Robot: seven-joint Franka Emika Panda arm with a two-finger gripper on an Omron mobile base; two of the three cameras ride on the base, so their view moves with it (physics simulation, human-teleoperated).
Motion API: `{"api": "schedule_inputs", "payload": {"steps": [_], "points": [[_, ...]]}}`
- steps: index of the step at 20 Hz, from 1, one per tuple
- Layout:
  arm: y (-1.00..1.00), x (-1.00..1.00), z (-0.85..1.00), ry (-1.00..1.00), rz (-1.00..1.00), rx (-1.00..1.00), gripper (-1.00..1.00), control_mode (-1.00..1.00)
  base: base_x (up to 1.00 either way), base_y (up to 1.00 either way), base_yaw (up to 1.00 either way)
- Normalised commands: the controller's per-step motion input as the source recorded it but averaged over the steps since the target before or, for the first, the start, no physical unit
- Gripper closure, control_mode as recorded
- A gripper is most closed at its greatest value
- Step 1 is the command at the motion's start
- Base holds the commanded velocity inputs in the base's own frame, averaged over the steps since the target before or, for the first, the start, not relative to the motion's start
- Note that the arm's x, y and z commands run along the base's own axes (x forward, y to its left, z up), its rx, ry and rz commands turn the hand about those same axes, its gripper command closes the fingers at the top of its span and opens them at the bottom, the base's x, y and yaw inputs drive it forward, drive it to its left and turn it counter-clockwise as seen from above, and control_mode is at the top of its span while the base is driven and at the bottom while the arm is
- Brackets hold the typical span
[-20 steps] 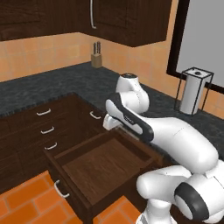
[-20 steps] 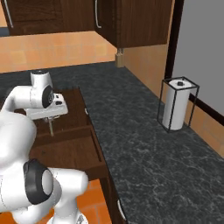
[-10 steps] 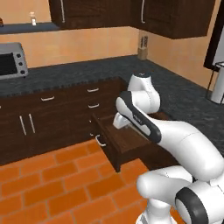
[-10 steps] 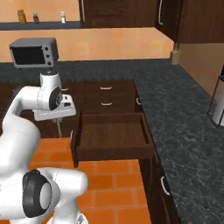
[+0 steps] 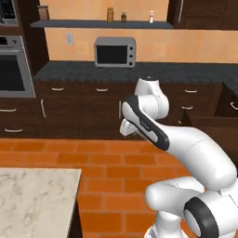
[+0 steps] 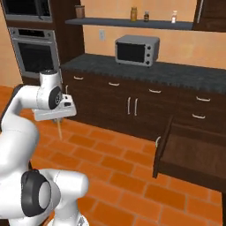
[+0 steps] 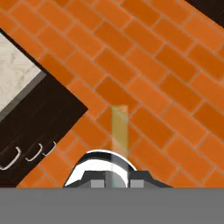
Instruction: Take a straw from the drawer in front and place it inside the glass cup on the dining counter.
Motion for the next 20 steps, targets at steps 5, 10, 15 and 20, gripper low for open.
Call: {"api": "schedule_inputs", "payload": {"steps": [5, 10, 15, 20], "points": [[0.00, 0.00, 0.00, 0.00, 0.00, 0.00, 1.00, 1.00, -0.54, 0.23, 0.24], [0.00, 0.00, 0.00, 0.00, 0.00, 0.00, 1.00, 1.00, 0.65, 0.00, 0.09], [0.00, 0.00, 0.00, 0.00, 0.00, 0.00, 1.00, 1.00, 1.00, 0.00, 0.09], [0.00, 0.00, 0.00, 0.00, 0.00, 0.00, 1.00, 1.00, 1.00, 0.01, 0.16]]}}
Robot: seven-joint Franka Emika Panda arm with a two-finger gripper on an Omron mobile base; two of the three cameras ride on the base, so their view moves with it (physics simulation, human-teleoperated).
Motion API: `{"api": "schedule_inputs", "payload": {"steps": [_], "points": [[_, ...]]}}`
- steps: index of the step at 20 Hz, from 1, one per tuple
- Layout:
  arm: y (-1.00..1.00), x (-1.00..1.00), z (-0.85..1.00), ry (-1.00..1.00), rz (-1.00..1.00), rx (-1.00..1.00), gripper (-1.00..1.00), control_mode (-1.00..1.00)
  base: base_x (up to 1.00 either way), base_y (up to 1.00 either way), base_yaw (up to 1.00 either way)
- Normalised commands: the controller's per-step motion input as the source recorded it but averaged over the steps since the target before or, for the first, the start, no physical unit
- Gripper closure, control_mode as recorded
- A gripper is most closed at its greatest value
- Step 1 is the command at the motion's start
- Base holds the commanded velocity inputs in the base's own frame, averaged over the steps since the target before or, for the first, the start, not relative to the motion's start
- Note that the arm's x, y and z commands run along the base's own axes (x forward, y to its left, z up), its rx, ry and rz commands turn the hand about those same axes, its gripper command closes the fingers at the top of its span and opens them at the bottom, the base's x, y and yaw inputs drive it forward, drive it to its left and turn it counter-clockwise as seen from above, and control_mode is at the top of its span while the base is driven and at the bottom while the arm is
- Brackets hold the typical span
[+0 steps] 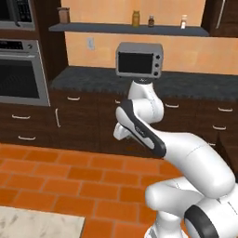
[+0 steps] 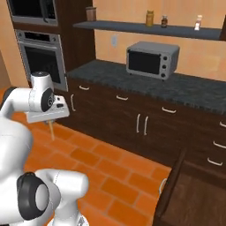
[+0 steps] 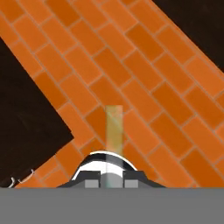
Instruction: Take a straw from the drawer in front and place it inside the glass cup on the dining counter.
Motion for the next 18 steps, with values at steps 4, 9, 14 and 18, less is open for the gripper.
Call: {"api": "schedule_inputs", "payload": {"steps": [4, 9, 14, 18], "points": [[0.00, 0.00, 0.00, 0.00, 0.00, 0.00, 1.00, 1.00, 1.00, 0.02, 0.28], [0.00, 0.00, 0.00, 0.00, 0.00, 0.00, 1.00, 1.00, 1.00, 0.03, 0.45], [0.00, 0.00, 0.00, 0.00, 0.00, 0.00, 1.00, 1.00, 1.00, 0.15, 0.58], [0.00, 0.00, 0.00, 0.00, 0.00, 0.00, 1.00, 1.00, 0.99, 0.23, 0.60]]}}
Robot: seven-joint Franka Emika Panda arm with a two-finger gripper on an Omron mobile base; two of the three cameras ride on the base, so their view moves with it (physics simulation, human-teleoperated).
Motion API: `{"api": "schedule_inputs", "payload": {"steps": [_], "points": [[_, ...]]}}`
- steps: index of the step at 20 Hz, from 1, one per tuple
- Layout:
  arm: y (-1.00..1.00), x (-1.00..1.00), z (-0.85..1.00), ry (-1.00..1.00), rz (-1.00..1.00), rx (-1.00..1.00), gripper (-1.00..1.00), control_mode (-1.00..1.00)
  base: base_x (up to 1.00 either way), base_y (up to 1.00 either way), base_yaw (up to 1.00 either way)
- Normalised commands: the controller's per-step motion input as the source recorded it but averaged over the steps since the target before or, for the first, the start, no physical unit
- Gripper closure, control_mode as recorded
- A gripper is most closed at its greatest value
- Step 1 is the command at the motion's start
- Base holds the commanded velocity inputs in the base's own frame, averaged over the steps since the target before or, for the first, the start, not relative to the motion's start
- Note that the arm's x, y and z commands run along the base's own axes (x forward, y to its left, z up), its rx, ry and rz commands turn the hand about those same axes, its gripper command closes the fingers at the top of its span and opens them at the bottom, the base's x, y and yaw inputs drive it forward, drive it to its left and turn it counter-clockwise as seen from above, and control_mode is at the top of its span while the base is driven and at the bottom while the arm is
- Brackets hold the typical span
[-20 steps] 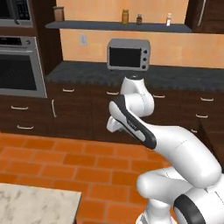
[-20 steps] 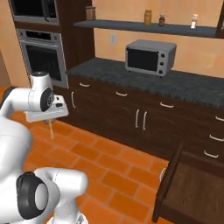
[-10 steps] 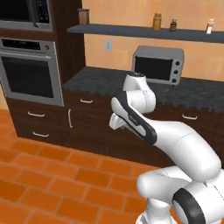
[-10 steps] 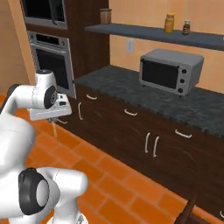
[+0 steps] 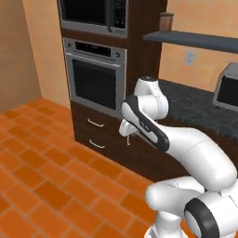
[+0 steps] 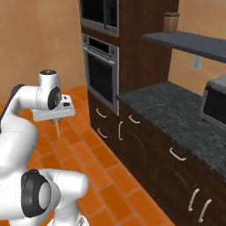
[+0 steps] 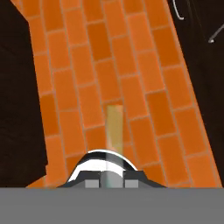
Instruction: Take a straw from the drawer in front and place it inside the glass cup on the dining counter.
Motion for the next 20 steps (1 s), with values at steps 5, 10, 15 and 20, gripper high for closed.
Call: {"api": "schedule_inputs", "payload": {"steps": [5, 10, 15, 20], "points": [[0.00, 0.00, 0.00, 0.00, 0.00, 0.00, 1.00, 1.00, 1.00, 0.22, 0.55], [0.00, 0.00, 0.00, 0.00, 0.00, 0.00, 1.00, 1.00, 1.00, 0.10, 0.50], [0.00, 0.00, 0.00, 0.00, 0.00, 0.00, 1.00, 1.00, 1.00, 0.02, 0.48], [0.00, 0.00, 0.00, 0.00, 0.00, 0.00, 1.00, 1.00, 1.00, 0.00, 0.47]]}}
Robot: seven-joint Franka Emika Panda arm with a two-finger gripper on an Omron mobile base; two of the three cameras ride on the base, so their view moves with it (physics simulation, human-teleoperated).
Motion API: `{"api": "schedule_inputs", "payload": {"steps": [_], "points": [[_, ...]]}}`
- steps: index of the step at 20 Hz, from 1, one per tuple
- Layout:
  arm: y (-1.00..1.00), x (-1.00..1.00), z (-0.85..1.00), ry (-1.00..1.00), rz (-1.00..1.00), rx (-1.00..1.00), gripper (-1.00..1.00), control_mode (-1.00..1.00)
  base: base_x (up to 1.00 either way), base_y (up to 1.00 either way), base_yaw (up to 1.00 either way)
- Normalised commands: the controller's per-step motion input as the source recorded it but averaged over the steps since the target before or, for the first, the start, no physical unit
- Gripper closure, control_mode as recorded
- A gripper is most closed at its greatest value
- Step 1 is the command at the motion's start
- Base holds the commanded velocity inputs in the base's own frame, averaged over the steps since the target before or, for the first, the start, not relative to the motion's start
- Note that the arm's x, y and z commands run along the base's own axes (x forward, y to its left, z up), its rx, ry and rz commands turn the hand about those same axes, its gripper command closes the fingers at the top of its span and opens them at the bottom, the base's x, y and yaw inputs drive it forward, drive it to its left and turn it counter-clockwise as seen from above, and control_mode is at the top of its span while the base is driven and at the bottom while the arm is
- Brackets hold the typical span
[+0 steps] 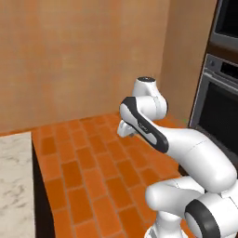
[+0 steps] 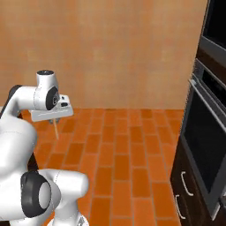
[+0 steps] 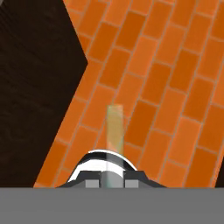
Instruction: Take a straw from the drawer in front and place it inside the glass cup on the dining counter.
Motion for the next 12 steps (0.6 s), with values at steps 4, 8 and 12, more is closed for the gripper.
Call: {"api": "schedule_inputs", "payload": {"steps": [4, 8, 12], "points": [[0.00, 0.00, 0.00, 0.00, 0.00, 0.00, 1.00, 1.00, 1.00, -0.01, 0.47], [0.00, 0.00, 0.00, 0.00, 0.00, 0.00, 1.00, 1.00, 1.00, -0.10, 0.46], [0.00, 0.00, 0.00, 0.00, 0.00, 0.00, 1.00, 1.00, 1.00, -0.26, 0.47]]}}
